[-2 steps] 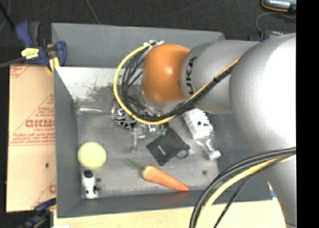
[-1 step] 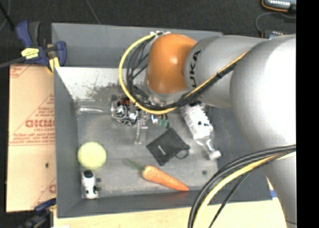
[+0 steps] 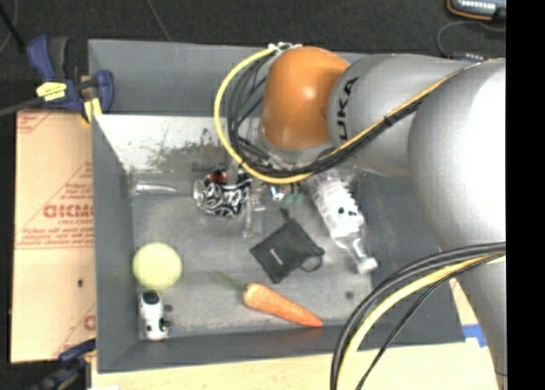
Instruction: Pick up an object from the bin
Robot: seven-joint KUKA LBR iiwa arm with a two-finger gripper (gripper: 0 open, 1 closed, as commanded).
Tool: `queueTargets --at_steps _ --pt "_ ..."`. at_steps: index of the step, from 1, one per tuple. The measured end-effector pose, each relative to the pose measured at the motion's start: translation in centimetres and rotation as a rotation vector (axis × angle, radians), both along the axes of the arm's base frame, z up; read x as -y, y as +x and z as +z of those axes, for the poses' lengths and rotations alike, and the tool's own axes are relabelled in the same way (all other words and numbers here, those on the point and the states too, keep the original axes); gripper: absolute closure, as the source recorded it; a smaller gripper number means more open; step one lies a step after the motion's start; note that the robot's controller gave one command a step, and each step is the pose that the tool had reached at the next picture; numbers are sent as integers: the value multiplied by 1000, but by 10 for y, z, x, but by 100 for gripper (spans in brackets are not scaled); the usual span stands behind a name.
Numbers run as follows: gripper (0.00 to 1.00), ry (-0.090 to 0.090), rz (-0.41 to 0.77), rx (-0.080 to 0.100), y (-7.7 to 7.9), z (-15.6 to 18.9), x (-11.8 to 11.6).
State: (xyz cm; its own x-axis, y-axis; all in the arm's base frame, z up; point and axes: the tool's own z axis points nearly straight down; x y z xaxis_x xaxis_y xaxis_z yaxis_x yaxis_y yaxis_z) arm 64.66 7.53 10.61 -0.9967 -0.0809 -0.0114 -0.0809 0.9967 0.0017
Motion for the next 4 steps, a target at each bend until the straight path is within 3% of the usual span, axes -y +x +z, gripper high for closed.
queueTargets --at_steps 1,2,4 --pt "0 0 183 -3 8 -34 32" --pt "100 2 -134 3 6 -30 20" --pt "100 3 -135 3 5 -26 20"
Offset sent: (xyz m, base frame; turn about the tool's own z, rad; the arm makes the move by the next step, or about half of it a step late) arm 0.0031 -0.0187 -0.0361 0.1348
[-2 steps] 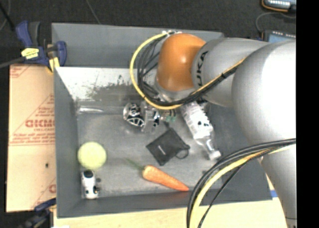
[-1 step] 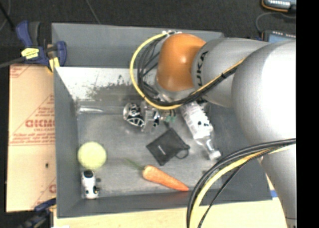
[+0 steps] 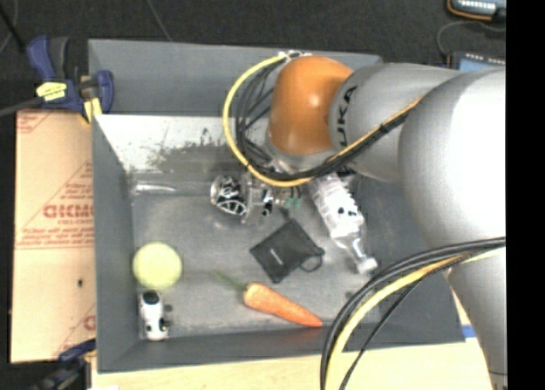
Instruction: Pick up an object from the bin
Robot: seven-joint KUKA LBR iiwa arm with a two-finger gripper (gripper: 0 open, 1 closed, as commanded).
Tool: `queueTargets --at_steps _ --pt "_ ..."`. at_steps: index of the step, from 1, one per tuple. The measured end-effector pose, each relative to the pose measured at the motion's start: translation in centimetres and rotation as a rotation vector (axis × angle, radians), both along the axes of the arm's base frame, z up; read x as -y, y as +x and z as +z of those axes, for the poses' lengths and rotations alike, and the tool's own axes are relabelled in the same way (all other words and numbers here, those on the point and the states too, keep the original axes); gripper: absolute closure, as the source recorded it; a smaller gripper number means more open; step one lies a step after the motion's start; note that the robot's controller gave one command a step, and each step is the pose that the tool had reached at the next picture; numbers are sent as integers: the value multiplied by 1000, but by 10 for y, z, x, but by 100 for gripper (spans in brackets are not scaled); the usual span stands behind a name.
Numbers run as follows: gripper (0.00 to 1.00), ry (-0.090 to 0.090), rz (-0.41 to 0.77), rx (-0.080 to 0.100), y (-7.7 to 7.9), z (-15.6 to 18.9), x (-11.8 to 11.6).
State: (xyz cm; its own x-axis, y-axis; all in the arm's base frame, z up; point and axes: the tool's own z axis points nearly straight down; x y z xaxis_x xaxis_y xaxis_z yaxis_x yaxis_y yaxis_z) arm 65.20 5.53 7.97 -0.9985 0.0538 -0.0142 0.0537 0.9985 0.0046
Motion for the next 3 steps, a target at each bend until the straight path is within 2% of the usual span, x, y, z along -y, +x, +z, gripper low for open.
queueTargets --at_steps 3 --pt "100 1 0 7 1 52 0"
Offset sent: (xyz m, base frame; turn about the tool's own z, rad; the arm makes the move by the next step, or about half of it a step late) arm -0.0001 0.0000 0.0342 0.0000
